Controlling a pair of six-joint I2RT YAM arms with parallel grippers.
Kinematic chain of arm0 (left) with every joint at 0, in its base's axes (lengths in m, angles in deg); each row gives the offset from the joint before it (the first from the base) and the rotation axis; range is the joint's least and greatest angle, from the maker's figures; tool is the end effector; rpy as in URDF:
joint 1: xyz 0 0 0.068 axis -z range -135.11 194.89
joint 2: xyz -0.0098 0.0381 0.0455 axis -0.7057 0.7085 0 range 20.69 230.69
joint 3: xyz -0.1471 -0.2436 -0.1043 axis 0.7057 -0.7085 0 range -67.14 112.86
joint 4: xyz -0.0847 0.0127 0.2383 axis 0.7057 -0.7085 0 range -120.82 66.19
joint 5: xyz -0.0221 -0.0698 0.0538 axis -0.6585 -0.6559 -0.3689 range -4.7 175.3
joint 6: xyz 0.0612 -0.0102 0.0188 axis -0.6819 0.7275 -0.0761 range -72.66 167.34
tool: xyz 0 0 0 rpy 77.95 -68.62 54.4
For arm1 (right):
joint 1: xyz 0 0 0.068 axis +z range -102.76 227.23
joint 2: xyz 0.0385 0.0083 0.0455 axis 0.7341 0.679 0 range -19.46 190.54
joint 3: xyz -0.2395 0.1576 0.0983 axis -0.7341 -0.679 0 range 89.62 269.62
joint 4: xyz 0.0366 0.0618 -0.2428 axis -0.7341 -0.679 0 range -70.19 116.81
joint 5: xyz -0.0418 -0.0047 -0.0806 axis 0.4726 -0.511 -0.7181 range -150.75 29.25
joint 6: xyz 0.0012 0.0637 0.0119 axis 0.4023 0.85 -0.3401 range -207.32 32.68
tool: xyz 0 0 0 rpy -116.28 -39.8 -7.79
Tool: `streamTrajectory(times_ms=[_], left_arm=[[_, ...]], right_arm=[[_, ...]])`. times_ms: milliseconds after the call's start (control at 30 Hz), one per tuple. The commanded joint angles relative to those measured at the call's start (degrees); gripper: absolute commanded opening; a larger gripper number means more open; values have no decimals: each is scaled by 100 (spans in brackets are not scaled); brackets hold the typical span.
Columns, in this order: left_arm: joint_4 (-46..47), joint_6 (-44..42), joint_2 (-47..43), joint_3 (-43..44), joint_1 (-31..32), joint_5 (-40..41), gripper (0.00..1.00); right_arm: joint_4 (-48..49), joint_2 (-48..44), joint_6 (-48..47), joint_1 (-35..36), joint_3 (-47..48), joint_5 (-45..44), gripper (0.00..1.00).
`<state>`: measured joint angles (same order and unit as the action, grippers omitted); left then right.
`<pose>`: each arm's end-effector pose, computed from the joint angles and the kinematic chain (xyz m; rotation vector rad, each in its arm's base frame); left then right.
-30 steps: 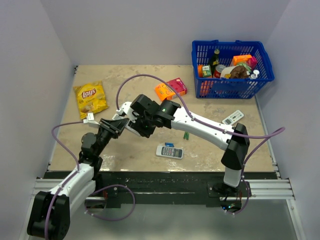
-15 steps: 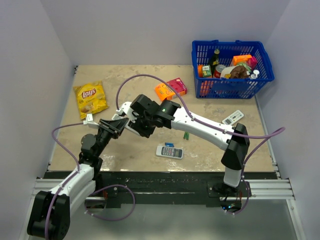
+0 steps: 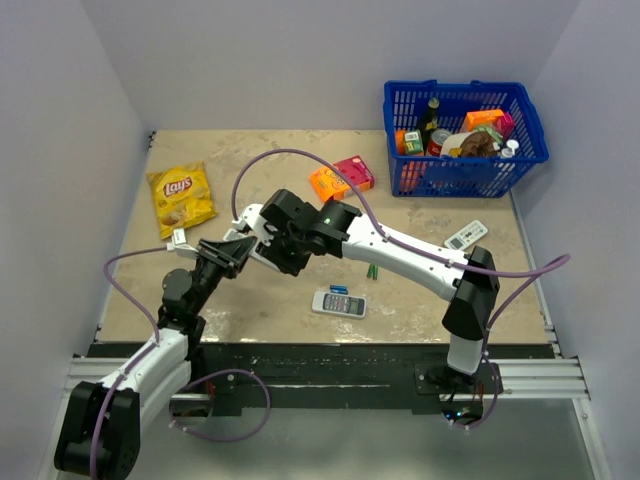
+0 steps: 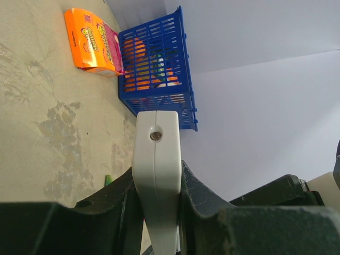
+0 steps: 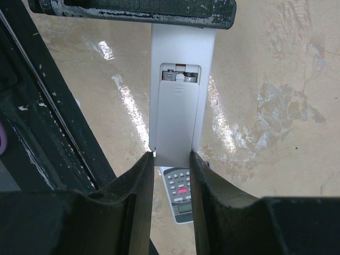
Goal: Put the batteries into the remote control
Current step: Load the battery cover into the remote control.
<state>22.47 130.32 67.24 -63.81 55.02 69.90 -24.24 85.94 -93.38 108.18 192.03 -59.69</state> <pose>0.1480 -0.0401 0.2163 -0.8154 1.5142 -1.4629 0.1985 0.3593 0.3448 -1.4213 2.1333 0.4045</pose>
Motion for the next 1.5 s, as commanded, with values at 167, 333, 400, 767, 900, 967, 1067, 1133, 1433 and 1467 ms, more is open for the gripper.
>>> streamTrajectory(times_ms=[167, 333, 400, 767, 900, 967, 1067, 1133, 1433, 1467], left_arm=[[610, 254, -23, -17, -20, -42, 0], [707, 359, -14, -61, -20, -68, 0], [707, 377, -14, -61, -29, -69, 0], [812, 579, 12, -131, -20, -42, 0], [882, 675, 39, -166, -20, -51, 0], [926, 720, 65, -201, -20, -51, 0], [953, 746, 65, -210, -20, -60, 0], [953, 755, 74, -210, -20, -60, 0], [988, 807, 74, -237, -20, -77, 0], [997, 825, 74, -245, -20, -77, 0]], right_arm=[[113, -143, -9, 31, 139, 8, 34], [121, -152, -9, 40, 148, 8, 38], [121, -161, -9, 40, 148, 0, 38], [104, -161, -9, 49, 235, -18, 43], [104, -152, 0, 58, 270, -53, 45], [95, -161, -9, 66, 288, -71, 48], [104, -169, 0, 58, 306, -80, 53], [104, -170, -9, 66, 315, -97, 56], [148, -205, 18, 66, 341, -97, 66], [156, -213, 26, 58, 341, -97, 67]])
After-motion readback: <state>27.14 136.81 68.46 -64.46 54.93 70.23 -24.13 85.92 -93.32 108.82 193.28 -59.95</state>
